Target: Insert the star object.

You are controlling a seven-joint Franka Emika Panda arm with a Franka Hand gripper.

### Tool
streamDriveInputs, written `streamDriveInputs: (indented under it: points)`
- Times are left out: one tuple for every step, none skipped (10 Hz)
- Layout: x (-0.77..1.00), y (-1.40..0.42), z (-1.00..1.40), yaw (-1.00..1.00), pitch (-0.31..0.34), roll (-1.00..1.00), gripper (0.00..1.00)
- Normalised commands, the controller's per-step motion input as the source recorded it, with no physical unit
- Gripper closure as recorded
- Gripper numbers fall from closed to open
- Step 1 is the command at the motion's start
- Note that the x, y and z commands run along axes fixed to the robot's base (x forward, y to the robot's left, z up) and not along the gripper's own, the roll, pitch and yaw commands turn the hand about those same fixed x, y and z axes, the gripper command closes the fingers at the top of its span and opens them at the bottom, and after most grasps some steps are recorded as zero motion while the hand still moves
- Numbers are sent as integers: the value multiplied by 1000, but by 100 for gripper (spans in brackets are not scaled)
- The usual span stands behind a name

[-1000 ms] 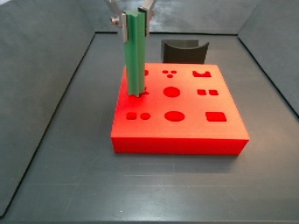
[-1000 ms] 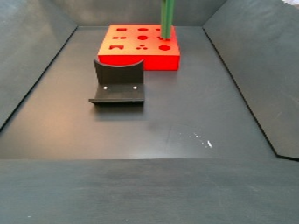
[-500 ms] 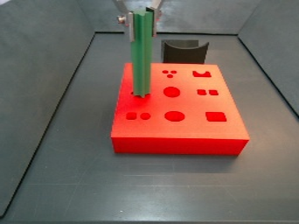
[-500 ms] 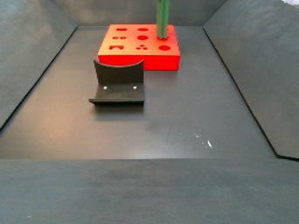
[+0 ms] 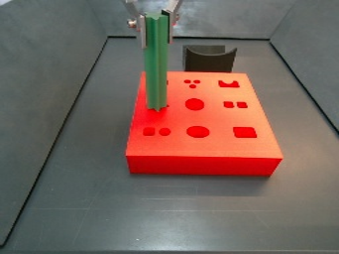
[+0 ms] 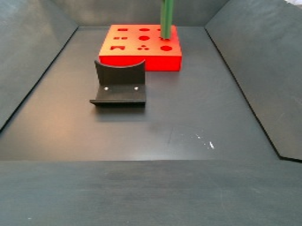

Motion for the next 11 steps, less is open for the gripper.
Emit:
streamDriveInputs:
  points:
    - [54,0,-100,0,0,57,100]
    - [229,0,-143,0,17,63,100]
    - [89,129,-220,-63,11,53,100]
    - [51,169,-209,-97,26,54,100]
    - [154,77,-186,-80,20,47,100]
    - [126,54,-177,-71,20,57,100]
    - [66,66,-183,-66,20,70,100]
    - [43,31,-166,-66,26,90,100]
    - [0,-14,-131,-397,33,40,100]
    - [0,-40,-83,-560,20,0,100]
    - [0,-57,-69,-571,10,0,100]
